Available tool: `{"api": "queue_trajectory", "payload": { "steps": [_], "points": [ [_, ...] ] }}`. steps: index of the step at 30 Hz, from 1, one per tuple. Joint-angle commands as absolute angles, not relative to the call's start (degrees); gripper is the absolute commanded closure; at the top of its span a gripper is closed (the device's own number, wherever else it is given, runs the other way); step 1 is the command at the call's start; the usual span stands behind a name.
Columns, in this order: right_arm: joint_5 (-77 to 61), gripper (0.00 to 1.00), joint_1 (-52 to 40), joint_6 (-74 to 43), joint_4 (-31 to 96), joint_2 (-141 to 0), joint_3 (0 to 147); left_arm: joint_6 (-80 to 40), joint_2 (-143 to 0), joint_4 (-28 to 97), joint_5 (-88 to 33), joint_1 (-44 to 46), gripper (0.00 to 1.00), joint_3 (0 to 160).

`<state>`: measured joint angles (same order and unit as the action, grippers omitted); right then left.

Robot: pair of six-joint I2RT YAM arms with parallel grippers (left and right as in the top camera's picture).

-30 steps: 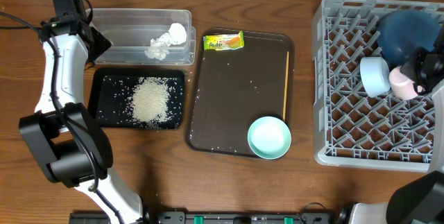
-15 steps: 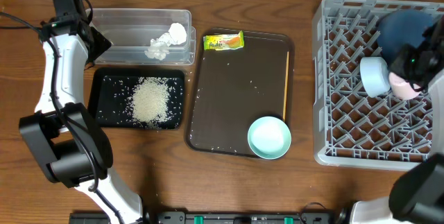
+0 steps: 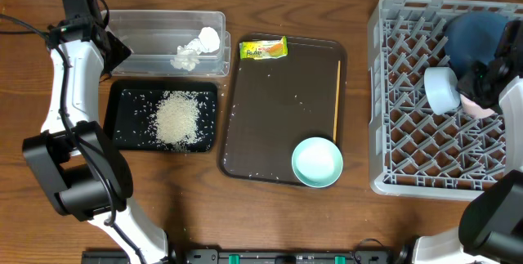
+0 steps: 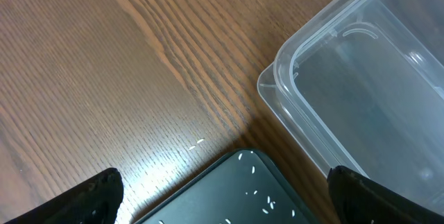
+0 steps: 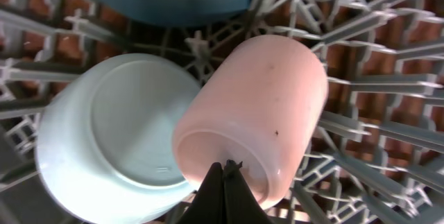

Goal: Sort waste into correct bins and load items into the dishwasher rack

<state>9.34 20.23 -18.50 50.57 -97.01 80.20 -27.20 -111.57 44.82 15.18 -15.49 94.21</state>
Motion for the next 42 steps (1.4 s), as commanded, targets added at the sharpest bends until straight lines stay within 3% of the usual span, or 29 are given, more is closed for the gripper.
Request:
{"api": "queue_trajectory", "payload": {
  "steps": [1, 19, 25, 26, 29, 30, 32, 35, 36, 42],
  "points": [
    [21.0, 0.99, 20.9, -22.1, 51.2, -97.3, 80.2, -27.7, -112.1, 44.9, 15.5, -15.6, 0.04, 94.2],
    [18.5, 0.99, 20.9, -23.1, 49.5, -93.2, 80.2, -27.7, -112.1, 44.9, 15.5, -15.6, 0.04, 94.2],
    [-2.1, 0.99, 20.3, -17.0, 48.6, -93.3, 80.2, -27.7, -112.1, 44.9, 15.5, -15.6, 0.04, 94.2],
    [-4.3, 0.98, 19.7, -16.3, 48.6, -93.3, 80.2, -27.7, -112.1, 44.9, 15.5, -15.6, 0.04, 94.2],
    [-3.0, 0.70, 17.6, -16.4, 48.4, -93.4, 80.2, -27.7, -112.1, 44.9, 15.5, -15.6, 0.04, 94.2],
    [-1.2, 0.68, 17.1, -17.1, 48.1, -93.5, 80.2, -27.7, -112.1, 44.9, 15.5, -15.6, 0.04, 94.2],
    [4.0, 0.73, 16.3, -19.2, 47.2, -93.9, 80.2, -27.7, -112.1, 44.9, 15.5, -15.6, 0.04, 94.2],
    [7.3, 0.96, 16.2, -19.7, 44.5, -95.1, 80.2, -27.7, -112.1, 44.9, 15.5, -15.6, 0.04, 94.2],
    [7.3, 0.99, 16.2, -19.7, 43.6, -95.8, 80.2, -27.7, -112.1, 44.9, 15.5, -15.6, 0.04, 94.2],
    [7.3, 0.99, 16.1, -20.8, 41.7, -100.7, 80.2, -27.8, -112.1, 44.9, 15.5, -15.6, 0.04, 94.2]
  ]
}}
